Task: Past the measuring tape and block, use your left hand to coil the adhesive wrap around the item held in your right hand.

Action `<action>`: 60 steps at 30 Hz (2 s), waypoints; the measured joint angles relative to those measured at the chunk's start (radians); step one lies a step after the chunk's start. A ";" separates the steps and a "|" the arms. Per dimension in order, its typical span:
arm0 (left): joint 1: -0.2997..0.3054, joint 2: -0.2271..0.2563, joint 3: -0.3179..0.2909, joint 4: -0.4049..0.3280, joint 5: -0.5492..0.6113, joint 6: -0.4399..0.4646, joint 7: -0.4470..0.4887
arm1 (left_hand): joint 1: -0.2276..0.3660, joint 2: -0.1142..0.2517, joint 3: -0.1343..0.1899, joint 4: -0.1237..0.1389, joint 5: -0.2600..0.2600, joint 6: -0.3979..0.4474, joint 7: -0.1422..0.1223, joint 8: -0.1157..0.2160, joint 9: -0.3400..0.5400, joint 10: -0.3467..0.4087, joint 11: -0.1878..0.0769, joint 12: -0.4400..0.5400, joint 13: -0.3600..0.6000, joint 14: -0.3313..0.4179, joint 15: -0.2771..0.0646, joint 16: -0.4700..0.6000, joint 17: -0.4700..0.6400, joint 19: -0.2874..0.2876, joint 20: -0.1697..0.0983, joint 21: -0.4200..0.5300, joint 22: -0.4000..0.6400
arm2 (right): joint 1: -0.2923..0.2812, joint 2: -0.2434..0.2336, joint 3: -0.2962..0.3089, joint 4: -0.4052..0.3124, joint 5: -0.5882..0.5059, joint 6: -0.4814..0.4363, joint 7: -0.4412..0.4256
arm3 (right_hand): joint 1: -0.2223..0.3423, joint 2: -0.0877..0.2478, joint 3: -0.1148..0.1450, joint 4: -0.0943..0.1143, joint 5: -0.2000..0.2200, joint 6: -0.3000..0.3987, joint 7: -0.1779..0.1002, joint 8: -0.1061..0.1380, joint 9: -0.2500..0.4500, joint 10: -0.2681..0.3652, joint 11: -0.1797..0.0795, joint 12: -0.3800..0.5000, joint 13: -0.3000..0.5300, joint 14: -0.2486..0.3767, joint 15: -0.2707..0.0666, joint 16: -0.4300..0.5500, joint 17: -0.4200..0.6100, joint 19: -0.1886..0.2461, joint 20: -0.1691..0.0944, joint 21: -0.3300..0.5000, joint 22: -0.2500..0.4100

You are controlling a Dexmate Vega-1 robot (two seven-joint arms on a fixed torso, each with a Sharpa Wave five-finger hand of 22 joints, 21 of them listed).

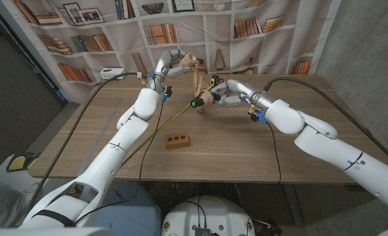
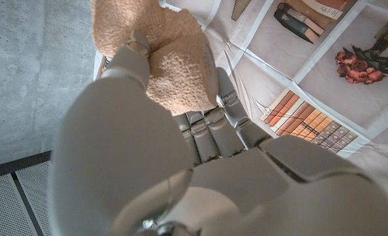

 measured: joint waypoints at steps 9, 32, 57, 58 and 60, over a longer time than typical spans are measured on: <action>0.015 0.006 0.000 -0.019 -0.012 -0.013 -0.007 | 0.000 0.000 0.000 0.000 0.000 0.003 -0.004 0.000 0.000 0.000 0.000 0.000 0.000 0.000 0.000 0.000 0.000 -0.004 0.004 0.002 0.000 | 0.012 0.012 -0.028 -0.021 -0.055 -0.074 0.000 | -0.001 -0.001 0.000 0.000 0.000 0.005 0.005 -0.001 0.000 0.001 0.001 0.000 0.000 0.007 -0.004 -0.002 -0.005 0.000 0.000 0.000 0.000; 0.047 0.021 0.009 -0.062 -0.043 -0.055 -0.021 | 0.001 0.001 0.000 0.000 0.000 0.004 -0.003 0.000 0.000 0.000 0.000 0.000 0.000 0.000 0.000 -0.001 0.005 -0.009 -0.002 0.009 0.000 | 0.043 0.046 -0.083 -0.041 -0.134 -0.213 0.018 | 0.001 0.001 0.000 0.000 0.001 0.005 0.005 0.000 0.000 0.003 0.001 -0.005 0.000 0.014 -0.008 -0.003 -0.009 0.000 0.000 0.000 0.000; 0.075 0.048 0.013 -0.104 -0.076 -0.082 -0.040 | -0.001 0.003 0.000 0.000 0.000 0.000 -0.003 0.000 -0.005 0.000 0.000 0.000 0.000 0.000 0.000 -0.001 0.004 -0.013 0.002 0.013 0.000 | 0.075 0.087 -0.119 -0.033 -0.150 -0.296 0.031 | 0.002 0.002 -0.002 0.002 0.001 0.005 0.006 -0.002 0.000 0.004 0.003 -0.001 0.000 0.014 -0.007 -0.003 -0.014 0.004 -0.004 0.000 0.000; 0.075 0.048 0.014 -0.104 -0.077 -0.083 -0.041 | -0.001 0.003 0.000 0.000 0.000 0.000 -0.003 0.000 -0.004 0.000 0.000 0.000 0.000 0.000 0.000 -0.001 0.004 -0.013 0.002 0.013 0.000 | 0.076 0.089 -0.120 -0.032 -0.151 -0.299 0.032 | 0.002 0.002 -0.002 0.002 0.001 0.005 0.006 -0.002 0.000 0.004 0.003 -0.001 0.000 0.014 -0.007 -0.003 -0.014 0.004 -0.004 0.000 0.000; 0.074 0.049 0.017 -0.103 -0.083 -0.089 -0.046 | -0.001 0.003 0.000 0.000 0.000 0.000 -0.003 0.000 -0.004 0.000 0.000 0.000 0.002 0.000 0.000 -0.001 0.004 -0.013 0.002 0.013 0.000 | 0.079 0.095 -0.126 -0.030 -0.153 -0.303 0.033 | 0.002 0.002 -0.002 0.002 0.000 0.003 0.007 -0.002 0.000 0.004 0.003 -0.001 0.000 0.014 -0.007 -0.003 -0.014 0.004 -0.004 0.000 0.000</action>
